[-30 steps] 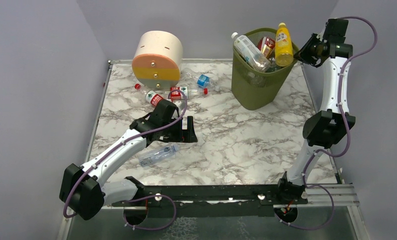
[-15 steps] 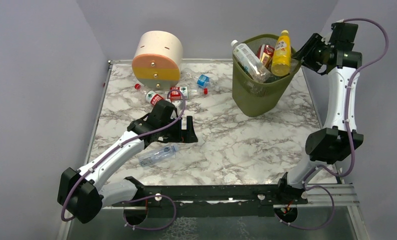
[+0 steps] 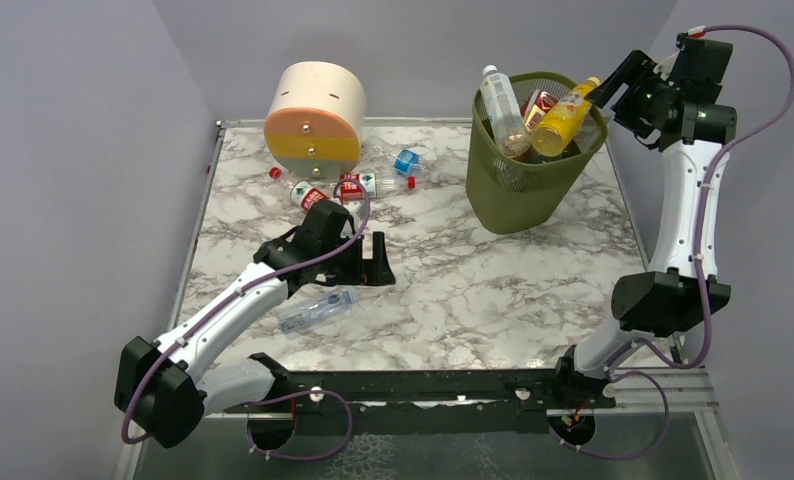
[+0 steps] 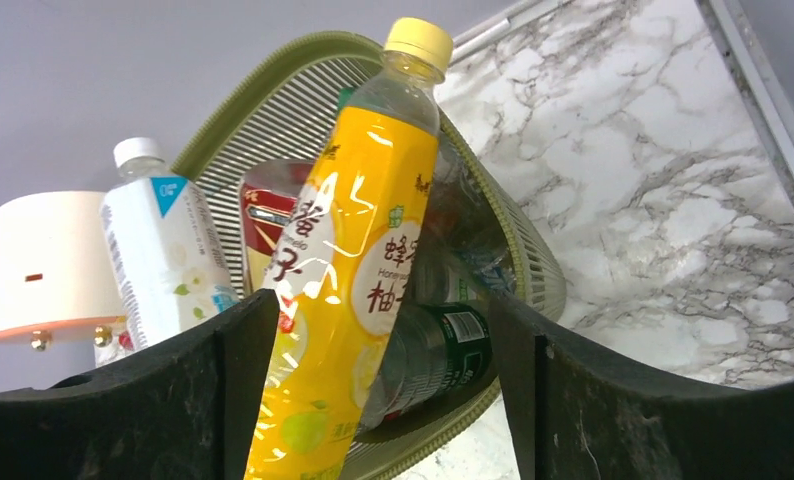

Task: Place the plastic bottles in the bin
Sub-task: Adjust the trash bin at the center of the board, then adjust the plastic bottle at the center of the board.

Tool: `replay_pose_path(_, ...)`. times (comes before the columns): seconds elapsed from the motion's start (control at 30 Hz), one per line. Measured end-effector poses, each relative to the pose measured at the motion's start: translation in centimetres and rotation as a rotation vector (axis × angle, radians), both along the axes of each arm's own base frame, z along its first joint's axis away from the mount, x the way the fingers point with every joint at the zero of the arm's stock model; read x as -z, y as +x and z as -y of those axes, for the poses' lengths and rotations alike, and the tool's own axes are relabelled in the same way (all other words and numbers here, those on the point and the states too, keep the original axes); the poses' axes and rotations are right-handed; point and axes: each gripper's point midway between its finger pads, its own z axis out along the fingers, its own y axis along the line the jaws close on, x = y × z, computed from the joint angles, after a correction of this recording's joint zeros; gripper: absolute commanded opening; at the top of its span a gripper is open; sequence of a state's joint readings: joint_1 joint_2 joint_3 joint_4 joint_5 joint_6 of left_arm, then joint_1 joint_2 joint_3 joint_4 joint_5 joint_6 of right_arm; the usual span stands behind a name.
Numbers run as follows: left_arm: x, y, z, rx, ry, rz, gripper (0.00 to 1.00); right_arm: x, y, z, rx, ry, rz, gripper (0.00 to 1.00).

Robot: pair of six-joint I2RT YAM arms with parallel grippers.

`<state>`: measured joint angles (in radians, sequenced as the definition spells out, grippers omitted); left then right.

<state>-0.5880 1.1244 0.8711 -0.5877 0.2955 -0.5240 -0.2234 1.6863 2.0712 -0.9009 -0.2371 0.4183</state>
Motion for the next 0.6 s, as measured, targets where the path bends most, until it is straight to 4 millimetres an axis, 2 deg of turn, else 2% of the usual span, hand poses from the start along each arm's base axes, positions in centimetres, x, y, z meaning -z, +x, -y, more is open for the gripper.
replay_pose_path(0.13, -0.2, 0.1, -0.1, -0.003, 0.011, -0.005, 0.98, -1.9, -0.4, -0.6, -0.022, 0.003, 0.057, 0.80)
replay_pose_path(0.2, -0.9, 0.8, 0.1, -0.007, 0.022, 0.003, 0.99, -3.8, -1.2, -1.5, -0.057, 0.014, 0.115, 0.80)
replay_pose_path(0.3, -2.5, 3.3, 0.9, -0.021, 0.033, 0.046, 0.99, -6.5, -2.4, -3.5, -0.137, 0.049, 0.202, 0.80)
replay_pose_path(0.4, -3.7, 6.4, 1.3, -0.053, 0.048, 0.085, 0.99, -8.6, -4.2, -6.5, -0.246, 0.085, 0.271, 0.80)
replay_pose_path(0.5, -4.2, 9.7, 1.3, -0.098, 0.063, 0.101, 0.99, -9.1, -5.5, -10.0, -0.352, 0.113, 0.296, 0.80)
replay_pose_path(0.6, -4.2, 12.6, 1.3, -0.138, 0.067, 0.103, 0.99, -8.3, -6.6, -13.5, -0.447, 0.140, 0.280, 0.80)
